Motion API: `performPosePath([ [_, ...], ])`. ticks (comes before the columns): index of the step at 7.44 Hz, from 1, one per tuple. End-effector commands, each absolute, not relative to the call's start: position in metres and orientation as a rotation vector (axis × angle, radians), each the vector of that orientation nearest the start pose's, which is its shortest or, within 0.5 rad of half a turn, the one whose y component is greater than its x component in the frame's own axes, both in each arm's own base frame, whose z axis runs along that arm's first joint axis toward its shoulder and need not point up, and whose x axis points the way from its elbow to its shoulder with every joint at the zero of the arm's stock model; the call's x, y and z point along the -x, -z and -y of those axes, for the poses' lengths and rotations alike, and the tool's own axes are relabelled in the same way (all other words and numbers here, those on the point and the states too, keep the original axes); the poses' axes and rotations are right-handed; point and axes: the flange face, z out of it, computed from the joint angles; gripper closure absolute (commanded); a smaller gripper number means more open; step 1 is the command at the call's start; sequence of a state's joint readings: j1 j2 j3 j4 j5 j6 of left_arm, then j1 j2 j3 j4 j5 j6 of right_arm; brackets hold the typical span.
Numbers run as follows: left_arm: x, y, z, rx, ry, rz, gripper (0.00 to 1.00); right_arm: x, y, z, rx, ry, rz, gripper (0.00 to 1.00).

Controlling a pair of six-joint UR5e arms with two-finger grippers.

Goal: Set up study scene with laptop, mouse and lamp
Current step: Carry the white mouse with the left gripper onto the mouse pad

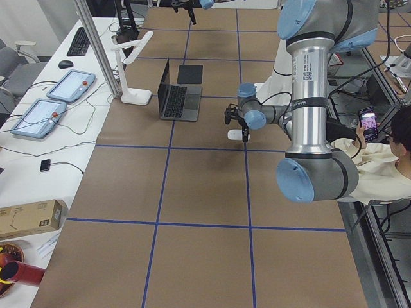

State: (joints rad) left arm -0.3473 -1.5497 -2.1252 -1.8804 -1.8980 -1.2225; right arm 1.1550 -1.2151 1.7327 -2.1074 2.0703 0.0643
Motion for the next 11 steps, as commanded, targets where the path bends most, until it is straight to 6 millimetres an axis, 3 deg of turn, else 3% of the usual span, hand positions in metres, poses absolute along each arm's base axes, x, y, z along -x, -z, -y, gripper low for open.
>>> performPosePath([
  [1,-0.423,-0.302,0.293,-0.095,-0.095,-1.018,1.00,0.161,-0.461,0.568,0.184,0.326,0.518,0.00],
  [2,-0.438,-0.279,0.307,-0.151,-0.070,-1.041,1.00,0.162,-0.462,0.565,0.206,0.319,0.549,0.00],
  [4,-0.489,-0.224,0.333,-0.196,-0.033,-1.040,1.00,0.157,-0.483,0.552,0.225,0.318,0.544,0.00],
  [6,-0.541,-0.163,0.354,-0.219,-0.013,-1.017,1.00,0.136,-0.486,0.558,0.222,0.322,0.584,0.00],
  [7,-0.570,-0.149,0.365,-0.188,0.042,-1.008,1.00,0.124,-0.492,0.560,0.219,0.339,0.597,0.00],
  [10,-0.641,-0.066,0.395,-0.236,0.112,-1.001,1.00,0.122,-0.494,0.560,0.226,0.331,0.631,0.00],
  [11,-0.665,-0.056,0.398,-0.248,0.143,-0.989,1.00,0.122,-0.495,0.559,0.224,0.332,0.634,0.00],
])
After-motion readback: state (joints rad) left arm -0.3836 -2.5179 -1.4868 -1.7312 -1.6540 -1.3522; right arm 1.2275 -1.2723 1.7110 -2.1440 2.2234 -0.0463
